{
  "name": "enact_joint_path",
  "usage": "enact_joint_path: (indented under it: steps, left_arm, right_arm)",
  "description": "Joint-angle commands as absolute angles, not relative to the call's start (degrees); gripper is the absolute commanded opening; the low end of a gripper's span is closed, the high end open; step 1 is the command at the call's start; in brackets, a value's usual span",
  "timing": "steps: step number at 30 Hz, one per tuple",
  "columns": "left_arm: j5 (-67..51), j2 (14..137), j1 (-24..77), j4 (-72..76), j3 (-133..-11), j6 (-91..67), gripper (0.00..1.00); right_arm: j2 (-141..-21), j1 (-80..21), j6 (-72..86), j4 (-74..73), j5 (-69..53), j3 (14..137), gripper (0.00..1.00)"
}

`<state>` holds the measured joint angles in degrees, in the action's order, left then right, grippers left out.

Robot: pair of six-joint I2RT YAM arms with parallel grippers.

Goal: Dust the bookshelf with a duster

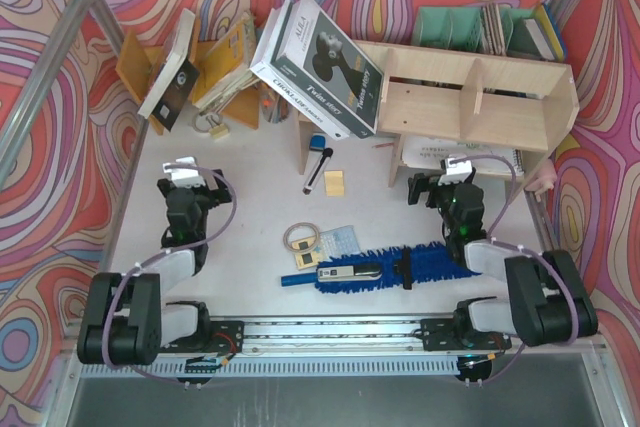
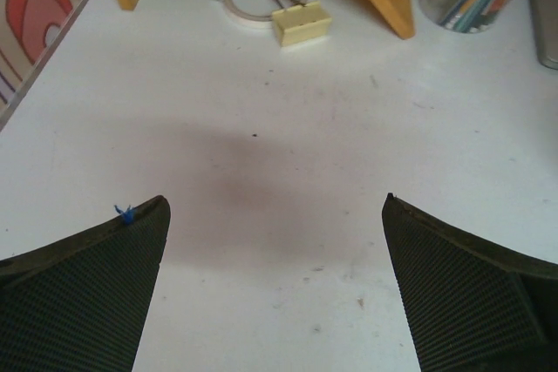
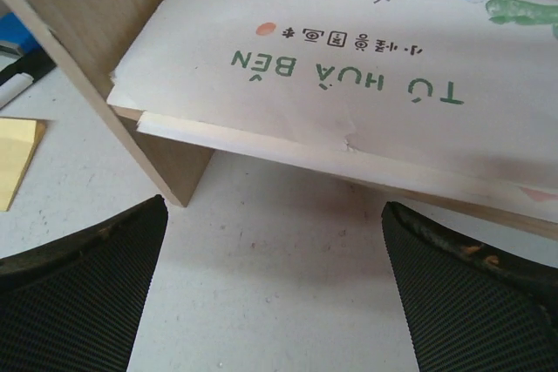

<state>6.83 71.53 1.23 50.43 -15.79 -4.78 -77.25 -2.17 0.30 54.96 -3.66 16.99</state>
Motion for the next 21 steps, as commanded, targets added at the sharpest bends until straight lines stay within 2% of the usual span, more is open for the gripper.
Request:
enact_joint_path:
  steps: [1, 10, 13, 16, 21]
  left_arm:
    - [13.6, 67.03, 5.4, 46.46, -13.94, -1.87, 0.98]
    - [18.76, 52.18, 11.41, 43.91, -10.6, -7.71, 0.99]
    - [15.42, 47.56, 12.04, 44.63, -9.34, -10.67, 0.99]
    - [12.01, 43.61, 12.13, 43.78, -8.51, -15.78, 0.99]
    - [7.4, 34.34, 12.13, 31.37, -10.51, -24.17, 0.98]
  right_arm:
    - [-71.49, -3.46, 1.68, 48.63, -1.37, 15.14, 0.99]
    - [-58.79, -5.39, 3.94, 38.1, -1.27, 13.55, 0.99]
    - [-53.71, -5.58, 4.8, 35.32, -4.34, 12.79, 0.99]
    - [-49.88, -5.62, 4.99, 32.38, -13.99, 13.01, 0.99]
    - [-46.62, -5.66, 13.91, 20.5, -15.71, 19.09, 0.99]
